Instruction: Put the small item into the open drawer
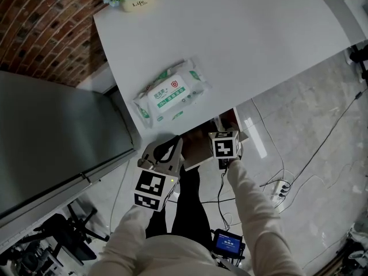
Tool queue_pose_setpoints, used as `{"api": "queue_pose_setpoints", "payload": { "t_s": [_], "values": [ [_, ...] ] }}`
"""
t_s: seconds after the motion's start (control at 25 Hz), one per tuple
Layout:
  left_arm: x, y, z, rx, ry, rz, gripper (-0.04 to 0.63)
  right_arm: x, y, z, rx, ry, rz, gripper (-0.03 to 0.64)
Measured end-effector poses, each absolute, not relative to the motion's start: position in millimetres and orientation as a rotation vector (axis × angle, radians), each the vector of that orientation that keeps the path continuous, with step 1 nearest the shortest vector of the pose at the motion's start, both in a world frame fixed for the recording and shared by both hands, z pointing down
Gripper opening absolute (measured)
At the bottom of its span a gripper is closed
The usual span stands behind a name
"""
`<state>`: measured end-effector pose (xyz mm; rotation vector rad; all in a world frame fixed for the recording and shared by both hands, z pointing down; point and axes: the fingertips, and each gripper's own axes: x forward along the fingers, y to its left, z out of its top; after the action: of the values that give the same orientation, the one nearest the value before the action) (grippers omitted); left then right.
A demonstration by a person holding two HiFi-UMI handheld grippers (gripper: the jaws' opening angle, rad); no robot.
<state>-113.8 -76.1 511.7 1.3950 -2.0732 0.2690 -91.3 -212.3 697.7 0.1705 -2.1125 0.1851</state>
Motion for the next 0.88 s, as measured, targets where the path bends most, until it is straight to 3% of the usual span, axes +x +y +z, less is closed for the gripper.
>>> {"api": "queue_pose_setpoints", "payload": {
  "t_s": [0.88],
  "values": [
    [-106,-79,474,1.584,-2.045,0.250,0.017,-30,-188,508,0.452,-2.439,0.342,0.060]
  ]
}}
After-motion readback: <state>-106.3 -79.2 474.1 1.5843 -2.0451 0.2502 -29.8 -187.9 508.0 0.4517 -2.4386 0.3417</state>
